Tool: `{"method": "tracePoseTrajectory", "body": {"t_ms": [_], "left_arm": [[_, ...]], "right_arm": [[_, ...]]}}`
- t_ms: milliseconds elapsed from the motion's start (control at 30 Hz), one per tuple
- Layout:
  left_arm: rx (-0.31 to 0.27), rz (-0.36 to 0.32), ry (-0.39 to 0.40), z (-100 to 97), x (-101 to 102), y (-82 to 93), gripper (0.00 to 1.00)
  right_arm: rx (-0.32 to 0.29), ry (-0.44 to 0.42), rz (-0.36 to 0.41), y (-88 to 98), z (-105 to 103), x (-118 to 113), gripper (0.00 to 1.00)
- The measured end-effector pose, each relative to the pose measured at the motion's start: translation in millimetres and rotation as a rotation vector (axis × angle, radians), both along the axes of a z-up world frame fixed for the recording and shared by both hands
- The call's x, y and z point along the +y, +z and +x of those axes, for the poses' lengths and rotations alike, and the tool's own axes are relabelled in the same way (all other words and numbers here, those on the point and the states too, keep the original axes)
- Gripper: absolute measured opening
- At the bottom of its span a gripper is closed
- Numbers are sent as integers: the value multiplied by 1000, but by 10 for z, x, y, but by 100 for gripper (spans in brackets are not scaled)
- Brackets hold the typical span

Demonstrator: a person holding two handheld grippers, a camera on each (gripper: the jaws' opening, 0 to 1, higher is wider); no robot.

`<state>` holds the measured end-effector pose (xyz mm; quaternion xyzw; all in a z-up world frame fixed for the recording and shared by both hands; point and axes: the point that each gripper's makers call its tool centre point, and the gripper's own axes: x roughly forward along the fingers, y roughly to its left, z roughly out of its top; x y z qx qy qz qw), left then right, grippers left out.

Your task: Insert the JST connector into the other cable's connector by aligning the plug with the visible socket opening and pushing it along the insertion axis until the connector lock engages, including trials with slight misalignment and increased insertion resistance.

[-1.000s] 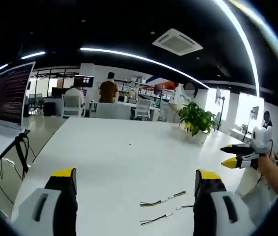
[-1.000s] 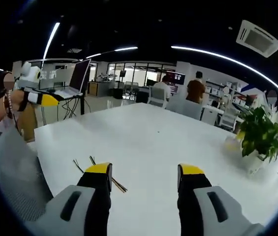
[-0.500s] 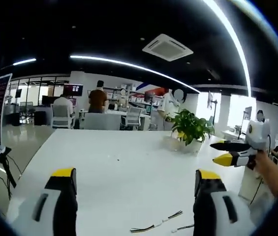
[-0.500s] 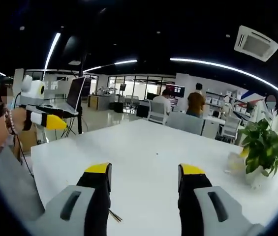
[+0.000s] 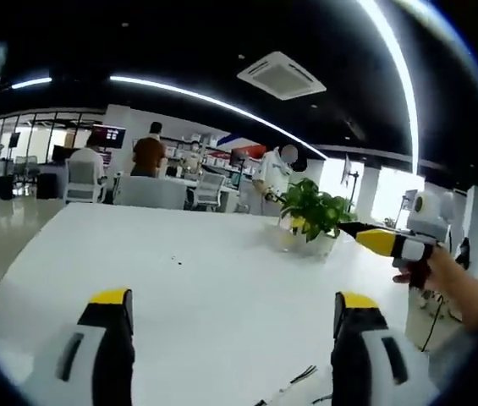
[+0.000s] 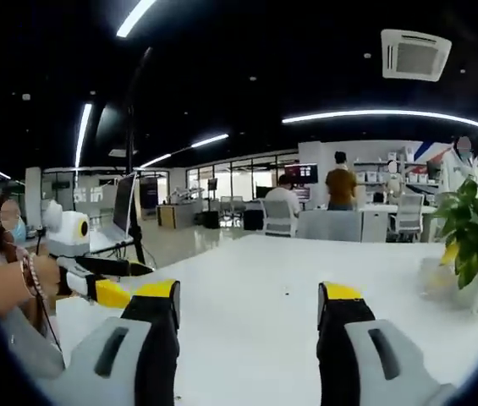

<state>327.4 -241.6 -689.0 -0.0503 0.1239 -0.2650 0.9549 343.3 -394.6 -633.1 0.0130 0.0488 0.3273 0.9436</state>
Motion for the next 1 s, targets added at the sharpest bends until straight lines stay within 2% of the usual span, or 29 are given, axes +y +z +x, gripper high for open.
{"method": "tracePoseTrajectory", "body": {"t_ms": [67, 133, 167, 200, 233, 267, 367, 500, 567, 633, 700, 767, 800, 900, 1000], "left_arm": [[9, 31, -19, 19, -39, -152, 98], [25, 31, -27, 40, -67, -266, 95], [70, 15, -35, 18, -96, -356, 94], [105, -12, -51, 10, -148, -445, 94], [101, -15, -61, 18, -174, -488, 94], [111, -5, -74, 12, -200, -563, 94], [120, 58, -115, -14, -246, -740, 94], [113, 110, -155, -51, -253, -932, 94], [121, 139, -156, -41, -236, -999, 93], [114, 141, -172, -44, -256, -1033, 91], [116, 133, -184, -61, -280, -1087, 89], [151, 199, -196, -104, -248, -1215, 88], [133, 216, -194, -98, -245, -1220, 90], [110, 192, -220, -120, -271, -1201, 89], [127, 163, -248, -172, -310, -1220, 85]], "right_arm": [[62, 4, -16, -191, 52, 19, 63], [102, 27, 27, -309, 82, 61, 61], [115, 26, 51, -342, 95, 62, 59], [122, 21, 79, -361, 109, 61, 54], [132, 20, 103, -386, 120, 64, 51], [140, 27, 119, -420, 142, 75, 49], [112, 85, 130, -505, 148, 167, 49], [147, 132, 49, -867, 72, 217, 50], [142, 153, 48, -890, 59, 253, 49], [130, 183, 68, -889, 40, 299, 48], [144, 219, 85, -925, -12, 357, 48], [132, 257, 39, -1006, -62, 403, 47], [113, 281, -6, -1062, -97, 431, 46], [128, 339, -73, -1223, -192, 505, 45], [179, 388, -133, -1440, -291, 564, 42]]}}
